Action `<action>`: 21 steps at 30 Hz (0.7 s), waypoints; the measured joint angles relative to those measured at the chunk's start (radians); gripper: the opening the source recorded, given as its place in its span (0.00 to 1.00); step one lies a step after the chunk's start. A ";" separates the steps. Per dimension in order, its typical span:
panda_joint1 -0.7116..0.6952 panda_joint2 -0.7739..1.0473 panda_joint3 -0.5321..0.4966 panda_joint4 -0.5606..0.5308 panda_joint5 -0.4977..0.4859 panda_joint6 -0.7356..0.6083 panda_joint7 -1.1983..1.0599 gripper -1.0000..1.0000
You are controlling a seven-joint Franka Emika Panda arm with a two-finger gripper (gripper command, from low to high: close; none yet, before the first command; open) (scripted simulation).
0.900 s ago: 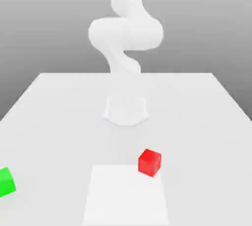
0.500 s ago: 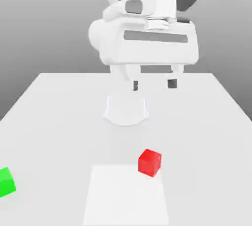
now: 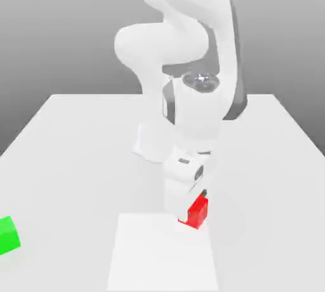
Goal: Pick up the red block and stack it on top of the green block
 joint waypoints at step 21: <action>-0.215 -0.172 -0.172 0.175 0.033 -0.356 0.197 0.00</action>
